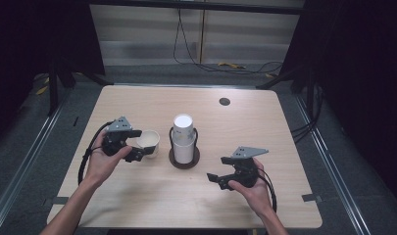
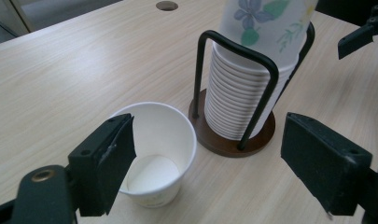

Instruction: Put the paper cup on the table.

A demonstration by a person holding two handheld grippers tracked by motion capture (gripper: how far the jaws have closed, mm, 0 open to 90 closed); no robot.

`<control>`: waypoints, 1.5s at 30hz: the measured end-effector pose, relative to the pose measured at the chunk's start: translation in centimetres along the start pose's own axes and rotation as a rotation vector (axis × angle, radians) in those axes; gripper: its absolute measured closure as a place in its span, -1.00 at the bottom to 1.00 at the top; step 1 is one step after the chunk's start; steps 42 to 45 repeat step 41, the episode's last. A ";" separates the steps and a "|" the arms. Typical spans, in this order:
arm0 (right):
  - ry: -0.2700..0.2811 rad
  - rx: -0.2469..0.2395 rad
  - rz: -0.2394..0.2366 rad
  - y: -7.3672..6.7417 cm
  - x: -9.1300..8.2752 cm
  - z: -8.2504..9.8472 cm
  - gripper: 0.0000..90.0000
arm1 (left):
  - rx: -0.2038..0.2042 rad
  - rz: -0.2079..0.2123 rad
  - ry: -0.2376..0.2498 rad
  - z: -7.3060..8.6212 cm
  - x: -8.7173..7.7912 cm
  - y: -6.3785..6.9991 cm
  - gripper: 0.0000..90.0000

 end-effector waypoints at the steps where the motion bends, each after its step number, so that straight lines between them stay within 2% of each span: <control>1: 0.002 0.001 0.001 0.0 0.0 0.0 -0.65 | 0.005 0.009 -0.002 0.4 0.0 0.7 -0.61; 3: 0.007 0.005 0.005 0.0 -0.1 0.0 -0.65 | 0.027 0.022 -0.004 0.7 0.1 1.3 -0.61; 7: 0.011 0.008 0.008 0.1 -0.1 0.0 -0.65 | 0.005 0.019 -0.001 1.3 0.4 2.1 -0.62; 9: 0.021 0.013 0.016 0.2 0.0 0.0 -0.67 | 0.018 0.023 -0.027 2.0 1.0 3.2 -0.62; 10: 0.024 0.012 0.020 0.2 0.1 0.0 -0.68 | 0.025 0.021 -0.024 2.1 1.0 3.5 -0.62; 11: 0.025 0.013 0.023 0.3 0.1 0.1 -0.68 | 0.022 0.010 -0.017 2.2 1.1 3.7 -0.62; 13: 0.021 0.019 0.027 0.4 0.2 0.3 -0.67 | -0.009 0.018 -0.003 2.2 1.1 4.1 -0.62; 14: 0.023 0.019 0.029 0.5 0.2 0.4 -0.67 | -0.009 0.018 -0.003 2.2 1.1 4.1 -0.62; 16: 0.027 0.027 0.037 0.6 0.2 0.5 -0.67 | 0.007 -0.014 -0.006 2.6 1.0 4.6 -0.62; 18: 0.035 0.031 0.043 0.7 0.2 0.5 -0.67 | 0.009 -0.019 0.008 2.8 1.0 4.8 -0.62; 20: 0.039 0.037 0.046 0.8 0.1 0.5 -0.67 | 0.004 0.011 0.006 3.1 1.0 5.4 -0.62; 21: 0.040 0.039 0.057 0.9 0.1 0.6 -0.68 | 0.003 0.011 0.024 3.3 0.7 6.0 -0.62; 22: 0.041 0.038 0.062 1.0 0.1 0.7 -0.68 | -0.010 0.030 0.028 3.4 0.7 6.3 -0.62; 23: 0.039 0.045 0.063 1.0 0.1 0.7 -0.67 | -0.010 0.030 0.028 3.4 0.7 6.3 -0.62; 24: 0.039 0.045 0.063 1.0 0.1 0.7 -0.67 | -0.017 0.048 0.029 3.5 0.7 6.5 -0.62; 27: 0.047 0.055 0.074 1.2 0.3 0.8 -0.67 | -0.026 0.046 0.016 4.2 1.0 6.8 -0.62; 28: 0.047 0.063 0.077 1.3 0.5 1.0 -0.67 | -0.042 0.065 0.018 4.7 1.4 7.3 -0.62; 30: 0.043 0.064 0.081 1.3 0.6 1.1 -0.67 | -0.040 0.064 0.007 5.2 1.6 7.5 -0.62; 35: 0.040 0.067 0.084 1.5 0.7 1.3 -0.67 | -0.062 0.092 0.007 5.5 2.0 7.7 -0.62; 45: 0.039 0.074 0.098 1.6 0.7 1.5 -0.68 | -0.058 0.086 0.006 6.0 1.8 7.9 -0.62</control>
Point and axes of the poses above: each handheld gripper's, and its own axes: x roughly forward along the jaws, z roughly out of its underside, y roughly to its right, the point moved 5 cm from there along x, roughly forward along the jaws, and after that the axes turned 15 degrees about x, right-handed, at the moved point
